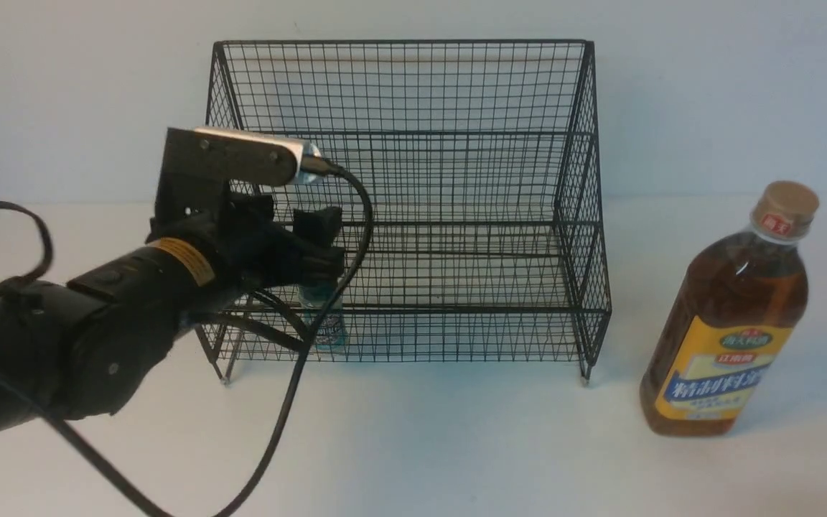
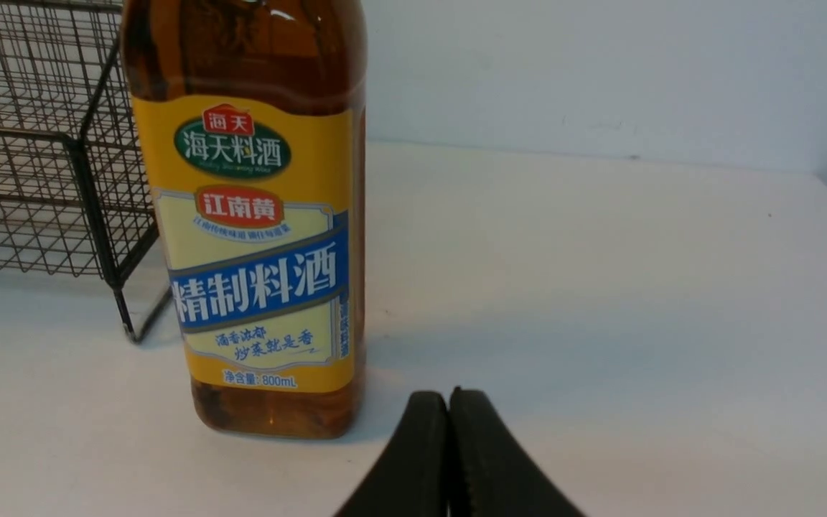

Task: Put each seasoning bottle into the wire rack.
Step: Use the right arm to grab the condiment bottle closest to it

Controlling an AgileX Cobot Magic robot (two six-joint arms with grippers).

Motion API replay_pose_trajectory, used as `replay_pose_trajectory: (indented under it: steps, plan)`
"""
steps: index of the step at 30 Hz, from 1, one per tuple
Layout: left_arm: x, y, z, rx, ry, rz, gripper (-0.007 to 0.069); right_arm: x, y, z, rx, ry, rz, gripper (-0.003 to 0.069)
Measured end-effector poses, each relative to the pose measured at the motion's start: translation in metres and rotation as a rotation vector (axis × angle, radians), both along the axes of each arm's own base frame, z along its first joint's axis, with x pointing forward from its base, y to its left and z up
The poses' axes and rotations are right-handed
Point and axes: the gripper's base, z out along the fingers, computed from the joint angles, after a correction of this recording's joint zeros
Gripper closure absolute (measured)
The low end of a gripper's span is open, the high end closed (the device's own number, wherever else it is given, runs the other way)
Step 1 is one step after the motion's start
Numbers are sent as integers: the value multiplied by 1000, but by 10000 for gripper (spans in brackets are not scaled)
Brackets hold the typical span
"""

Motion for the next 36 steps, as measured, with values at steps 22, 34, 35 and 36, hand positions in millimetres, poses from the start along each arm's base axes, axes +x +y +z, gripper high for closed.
replay_pose_trajectory:
  steps: [22,34,35,36]
  plan:
    - [-162,70,106,32,-91,-10,629,0,0,0,22,0,-1,673]
    - [-215,100,48,-56,-128,76,629,1,1,6,125,-78,-5,673]
    - [-217,102,43,-49,-136,82,629,2,2,8,181,-104,-7,673]
    - [-223,105,36,-53,-156,94,629,2,2,18,351,-203,-17,673]
